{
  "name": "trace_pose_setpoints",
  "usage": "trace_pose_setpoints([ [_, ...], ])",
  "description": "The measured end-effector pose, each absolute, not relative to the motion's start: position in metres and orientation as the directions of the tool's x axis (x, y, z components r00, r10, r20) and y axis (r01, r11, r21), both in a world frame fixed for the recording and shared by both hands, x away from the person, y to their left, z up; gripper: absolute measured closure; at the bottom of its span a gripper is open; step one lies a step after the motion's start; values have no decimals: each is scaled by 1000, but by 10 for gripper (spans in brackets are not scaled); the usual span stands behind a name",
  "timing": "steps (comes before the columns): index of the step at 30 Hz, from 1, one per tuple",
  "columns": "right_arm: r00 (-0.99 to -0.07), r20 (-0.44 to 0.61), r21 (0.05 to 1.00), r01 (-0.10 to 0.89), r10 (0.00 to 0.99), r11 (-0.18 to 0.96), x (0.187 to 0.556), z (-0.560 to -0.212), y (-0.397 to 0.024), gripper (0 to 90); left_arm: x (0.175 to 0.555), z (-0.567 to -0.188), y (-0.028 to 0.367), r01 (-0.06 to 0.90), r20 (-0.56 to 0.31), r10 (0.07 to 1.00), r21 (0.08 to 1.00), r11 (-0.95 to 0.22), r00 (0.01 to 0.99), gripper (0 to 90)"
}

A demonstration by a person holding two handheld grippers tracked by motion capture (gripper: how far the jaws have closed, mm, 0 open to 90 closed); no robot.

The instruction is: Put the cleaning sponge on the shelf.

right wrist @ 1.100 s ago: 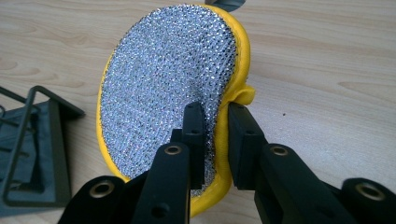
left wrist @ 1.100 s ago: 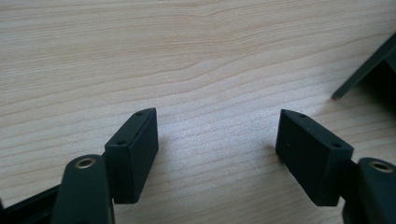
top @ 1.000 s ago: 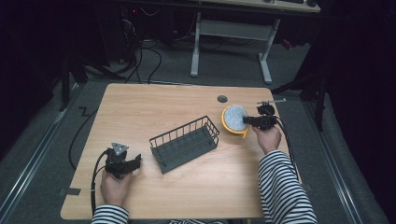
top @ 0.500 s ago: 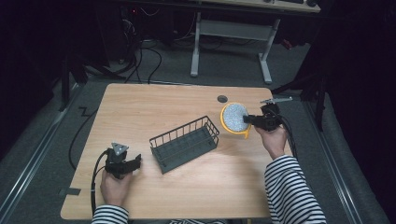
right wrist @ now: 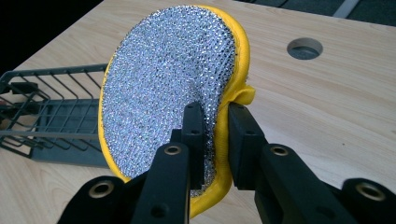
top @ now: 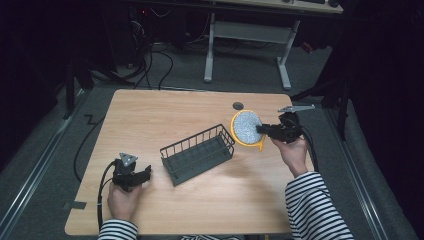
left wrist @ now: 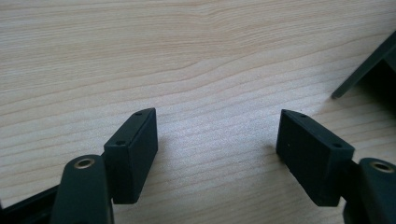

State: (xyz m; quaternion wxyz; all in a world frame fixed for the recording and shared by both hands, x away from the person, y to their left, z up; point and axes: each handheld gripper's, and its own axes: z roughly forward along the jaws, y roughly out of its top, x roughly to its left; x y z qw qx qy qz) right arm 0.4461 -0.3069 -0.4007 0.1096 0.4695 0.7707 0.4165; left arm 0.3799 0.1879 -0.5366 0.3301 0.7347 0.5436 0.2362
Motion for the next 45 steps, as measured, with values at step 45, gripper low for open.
trace_pose_setpoints([
  [45, -714, 157, 752, 534, 682, 387, 473, -396, -188, 786, 380, -537, 188, 643, -12, 954, 741, -192, 298, 299],
])
